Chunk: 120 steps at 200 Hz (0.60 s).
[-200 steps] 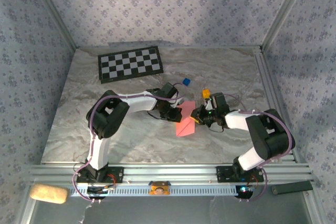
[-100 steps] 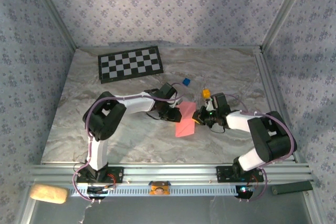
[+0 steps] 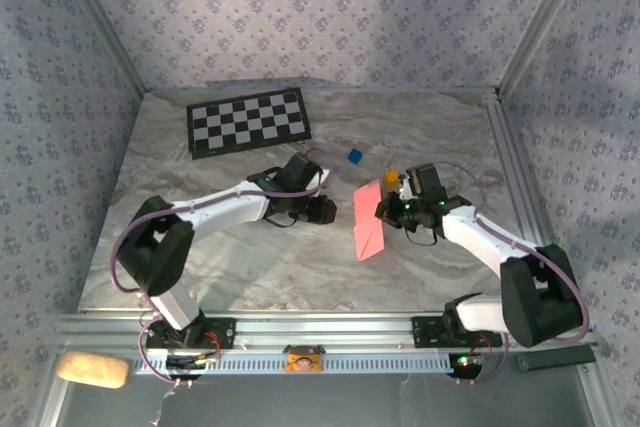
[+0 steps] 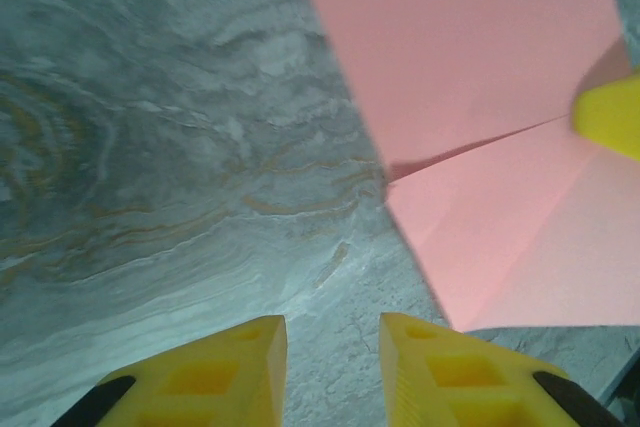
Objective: Fold a paper plane with a square sheet of paper (pick it up from the middle)
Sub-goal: Turn over the paper at the center of the table.
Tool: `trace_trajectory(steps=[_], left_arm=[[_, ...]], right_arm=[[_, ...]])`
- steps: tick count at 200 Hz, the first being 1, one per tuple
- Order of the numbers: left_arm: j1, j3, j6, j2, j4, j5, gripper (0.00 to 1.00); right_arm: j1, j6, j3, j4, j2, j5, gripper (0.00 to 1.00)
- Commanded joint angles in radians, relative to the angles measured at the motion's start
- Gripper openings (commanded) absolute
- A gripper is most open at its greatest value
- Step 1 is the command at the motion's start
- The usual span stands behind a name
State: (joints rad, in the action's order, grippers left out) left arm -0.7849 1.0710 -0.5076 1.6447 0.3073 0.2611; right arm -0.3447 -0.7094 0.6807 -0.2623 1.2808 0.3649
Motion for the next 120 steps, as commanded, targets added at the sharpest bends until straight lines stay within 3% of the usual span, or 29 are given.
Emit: trace_trajectory(steps=[1, 65, 120], left_arm=[[0.014, -0.035, -0.035, -0.07, -0.044, -0.1, 0.3], [0.056, -0.149, -0.087, -0.231, -0.086, -0.288, 0.32], [0.113, -0.304, -0.207, -0.422, -0.106, -0.455, 0.49]], right_arm=[[-0.013, 0.073, 0.084, -0.226, -0.044, -0.15, 0.08], [-0.139, 0.094, 0.306, -0.535, 0.015, -0.535, 0.08], [-0.339, 0.035, 0.483, -0.754, 0.222, -0.889, 0.07]])
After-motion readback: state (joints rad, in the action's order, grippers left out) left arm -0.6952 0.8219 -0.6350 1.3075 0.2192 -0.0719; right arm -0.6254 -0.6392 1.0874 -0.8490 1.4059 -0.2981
